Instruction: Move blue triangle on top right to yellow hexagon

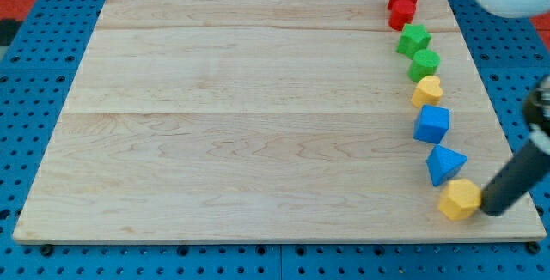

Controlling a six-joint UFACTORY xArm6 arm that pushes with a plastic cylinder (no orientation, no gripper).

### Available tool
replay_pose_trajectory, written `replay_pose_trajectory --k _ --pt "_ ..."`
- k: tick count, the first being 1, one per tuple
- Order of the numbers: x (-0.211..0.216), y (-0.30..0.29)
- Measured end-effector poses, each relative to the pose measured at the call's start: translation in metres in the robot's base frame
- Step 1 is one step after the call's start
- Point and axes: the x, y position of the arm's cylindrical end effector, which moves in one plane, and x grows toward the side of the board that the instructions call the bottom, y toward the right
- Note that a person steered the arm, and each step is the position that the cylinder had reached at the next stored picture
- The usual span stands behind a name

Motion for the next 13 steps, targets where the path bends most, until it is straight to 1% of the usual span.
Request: replay_pose_trajectory --k 1,2,3,4,9,11,12,13 --pt "-0.005 -0.055" --pt "-0.021 -0.115" --pt "-0.022 -0.092" --pt "-0.005 -0.042" --pt "-0.001 -0.013" --pt "0.008 -0.005" --pt "0.012 0.053" --pt "0.005 0.055"
